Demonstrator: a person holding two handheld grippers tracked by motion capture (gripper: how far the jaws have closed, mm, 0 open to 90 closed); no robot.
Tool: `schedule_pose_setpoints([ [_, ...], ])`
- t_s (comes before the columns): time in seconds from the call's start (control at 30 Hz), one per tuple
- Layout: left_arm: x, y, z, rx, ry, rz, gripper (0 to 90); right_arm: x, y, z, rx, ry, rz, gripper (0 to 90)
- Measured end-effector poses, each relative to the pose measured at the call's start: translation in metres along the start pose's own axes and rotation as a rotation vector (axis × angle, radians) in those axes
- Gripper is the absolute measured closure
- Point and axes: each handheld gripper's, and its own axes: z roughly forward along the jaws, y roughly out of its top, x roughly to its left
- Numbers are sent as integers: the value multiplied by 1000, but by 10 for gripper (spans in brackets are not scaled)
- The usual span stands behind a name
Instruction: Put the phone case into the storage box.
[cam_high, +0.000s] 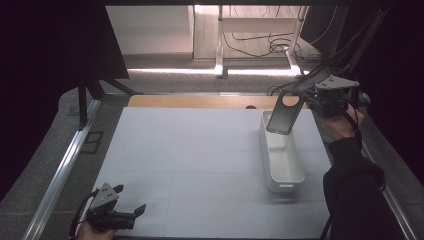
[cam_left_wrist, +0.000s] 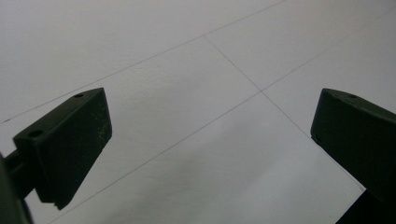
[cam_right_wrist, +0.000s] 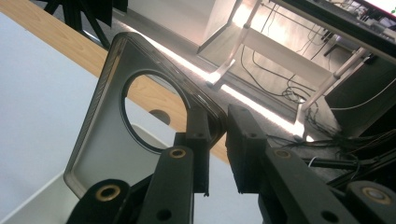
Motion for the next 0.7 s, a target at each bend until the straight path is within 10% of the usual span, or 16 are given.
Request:
schedule_pose_setpoints([
  [0.7, 0, 0, 0, 1, 1, -7, 0, 5, -10, 33, 22, -27, -70, 783],
])
